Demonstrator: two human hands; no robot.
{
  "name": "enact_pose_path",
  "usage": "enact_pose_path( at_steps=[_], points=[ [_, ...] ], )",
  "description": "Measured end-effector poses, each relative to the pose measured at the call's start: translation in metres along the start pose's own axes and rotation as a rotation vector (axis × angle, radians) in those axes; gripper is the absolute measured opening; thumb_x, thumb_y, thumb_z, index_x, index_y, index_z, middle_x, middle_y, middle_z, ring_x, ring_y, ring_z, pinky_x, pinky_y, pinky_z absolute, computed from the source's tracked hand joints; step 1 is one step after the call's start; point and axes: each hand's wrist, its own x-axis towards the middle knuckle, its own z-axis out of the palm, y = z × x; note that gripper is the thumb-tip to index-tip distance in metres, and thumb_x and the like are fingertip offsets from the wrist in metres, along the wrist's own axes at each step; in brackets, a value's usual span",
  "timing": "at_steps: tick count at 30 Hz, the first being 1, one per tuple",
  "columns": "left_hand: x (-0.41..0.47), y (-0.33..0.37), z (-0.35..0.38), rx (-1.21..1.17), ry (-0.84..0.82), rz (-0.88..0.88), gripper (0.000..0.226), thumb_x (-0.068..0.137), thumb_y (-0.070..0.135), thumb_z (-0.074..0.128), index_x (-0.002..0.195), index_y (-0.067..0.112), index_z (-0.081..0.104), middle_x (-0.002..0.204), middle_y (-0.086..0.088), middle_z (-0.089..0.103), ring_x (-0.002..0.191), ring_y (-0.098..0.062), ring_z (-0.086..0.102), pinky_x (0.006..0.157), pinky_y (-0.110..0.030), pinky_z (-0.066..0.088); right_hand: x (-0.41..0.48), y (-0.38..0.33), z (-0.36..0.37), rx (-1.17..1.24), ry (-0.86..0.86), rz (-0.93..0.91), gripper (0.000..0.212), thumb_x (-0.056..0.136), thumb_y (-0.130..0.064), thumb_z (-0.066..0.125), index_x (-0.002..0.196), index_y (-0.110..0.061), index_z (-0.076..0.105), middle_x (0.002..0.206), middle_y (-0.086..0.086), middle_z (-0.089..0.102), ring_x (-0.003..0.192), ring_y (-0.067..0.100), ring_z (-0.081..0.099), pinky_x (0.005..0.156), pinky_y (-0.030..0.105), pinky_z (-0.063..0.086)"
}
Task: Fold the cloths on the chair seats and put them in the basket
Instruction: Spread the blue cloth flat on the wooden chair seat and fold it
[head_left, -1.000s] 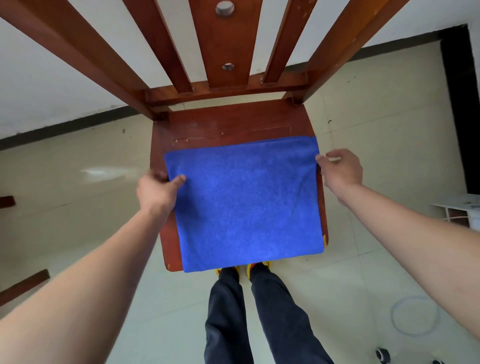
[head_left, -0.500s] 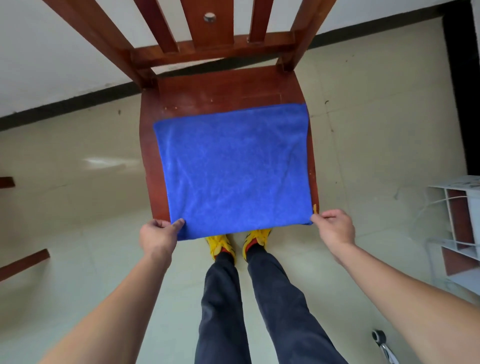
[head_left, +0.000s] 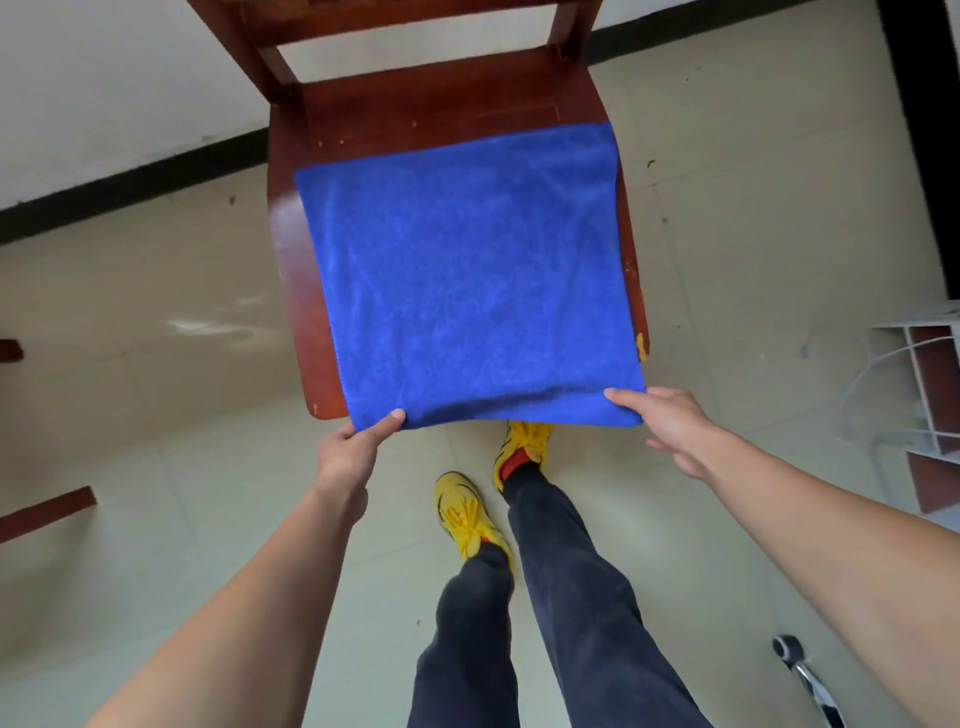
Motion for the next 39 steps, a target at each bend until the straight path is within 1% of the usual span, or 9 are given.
enact_pose_path(
  at_steps=[2, 4, 9, 16, 20, 26, 29, 33, 39],
  points=[
    [-0.006, -0.004, -0.008, 0.076, 0.034, 0.109, 0.019, 0.076, 0.026, 0.079, 0.089, 0.015, 0.071, 0.088, 0.007, 0.069, 0.069, 0.003, 0.060, 0.062, -0.016, 0.044, -0.011, 0.009, -0.003, 0.038, 0.071, -0.031, 0.041, 0.076, -0.043, 0.076, 0.100, -0.009, 0.070, 0.106, 0.003, 0.072, 0.102, 0.016, 0.063, 0.087, 0.039, 0.050],
    [-0.017, -0.005, -0.019, 0.098, 0.025, 0.155, 0.017, 0.077, 0.028, 0.078, 0.085, 0.014, 0.072, 0.082, 0.008, 0.070, 0.073, -0.001, 0.061, 0.063, -0.017, 0.041, -0.026, 0.016, -0.007, 0.115, 0.117, -0.050, 0.048, 0.078, -0.043, 0.075, 0.109, -0.007, 0.067, 0.109, 0.007, 0.070, 0.104, 0.022, 0.065, 0.093, 0.041, 0.049],
    [-0.051, -0.009, -0.044, 0.098, -0.166, 0.091, 0.022, 0.081, 0.025, 0.074, 0.090, 0.006, 0.065, 0.093, -0.003, 0.069, 0.091, -0.016, 0.064, 0.087, -0.036, 0.048, -0.064, 0.022, -0.014, 0.338, 0.084, -0.077, 0.019, 0.089, -0.032, 0.066, 0.098, -0.016, 0.062, 0.091, 0.001, 0.073, 0.070, 0.011, 0.073, 0.069, 0.029, 0.054],
    [-0.074, -0.005, -0.052, -0.103, -0.202, 0.112, 0.010, 0.084, 0.003, 0.068, 0.087, -0.005, 0.063, 0.087, -0.022, 0.067, 0.082, -0.027, 0.069, 0.081, -0.031, 0.055, -0.090, 0.011, -0.020, 0.313, 0.241, -0.256, 0.024, 0.091, -0.012, 0.063, 0.112, -0.021, 0.055, 0.082, 0.010, 0.070, 0.051, 0.010, 0.067, 0.041, 0.020, 0.046],
    [-0.069, -0.007, -0.047, 0.145, -0.128, 0.233, 0.011, 0.075, -0.004, 0.074, 0.078, -0.003, 0.064, 0.079, -0.014, 0.065, 0.069, -0.021, 0.064, 0.074, -0.024, 0.055, -0.090, 0.004, -0.023, 0.248, 0.242, -0.293, 0.017, 0.091, -0.011, 0.061, 0.105, -0.020, 0.059, 0.079, 0.009, 0.070, 0.049, 0.010, 0.066, 0.041, 0.019, 0.045],
    [-0.046, -0.013, -0.040, 0.758, -0.064, 0.379, 0.032, 0.074, 0.014, 0.076, 0.057, 0.010, 0.049, 0.056, -0.003, 0.046, 0.055, -0.021, 0.040, 0.050, -0.026, 0.030, -0.075, 0.000, -0.026, 0.215, 0.255, -0.307, 0.015, 0.089, -0.012, 0.063, 0.091, -0.025, 0.057, 0.079, 0.009, 0.071, 0.048, 0.010, 0.066, 0.038, 0.017, 0.044],
    [-0.036, -0.013, -0.032, 0.381, -0.144, 0.248, 0.015, 0.074, 0.021, 0.069, 0.076, 0.010, 0.058, 0.078, -0.005, 0.054, 0.073, -0.022, 0.045, 0.067, -0.029, 0.039, -0.065, 0.002, -0.025, 0.195, 0.271, -0.306, 0.017, 0.088, -0.011, 0.062, 0.088, -0.026, 0.056, 0.075, 0.009, 0.070, 0.047, 0.010, 0.066, 0.037, 0.016, 0.044],
    [-0.033, -0.019, -0.031, -0.188, -0.285, 0.010, 0.027, 0.084, 0.004, 0.050, 0.110, 0.001, 0.057, 0.104, -0.012, 0.065, 0.088, -0.027, 0.065, 0.079, -0.034, 0.054, -0.055, 0.014, -0.025, 0.188, 0.283, -0.274, 0.016, 0.088, -0.009, 0.060, 0.085, -0.023, 0.053, 0.072, 0.009, 0.068, 0.043, 0.008, 0.063, 0.036, 0.017, 0.042],
    [-0.052, -0.031, -0.033, -0.334, -0.184, -0.038, 0.024, 0.087, -0.004, 0.053, 0.111, 0.000, 0.051, 0.112, -0.018, 0.061, 0.076, -0.022, 0.063, 0.069, -0.029, 0.053, -0.060, 0.025, -0.022, 0.176, 0.253, -0.191, 0.010, 0.086, -0.008, 0.063, 0.080, -0.016, 0.061, 0.073, 0.006, 0.066, 0.042, 0.002, 0.061, 0.035, 0.015, 0.042]
  ],
)
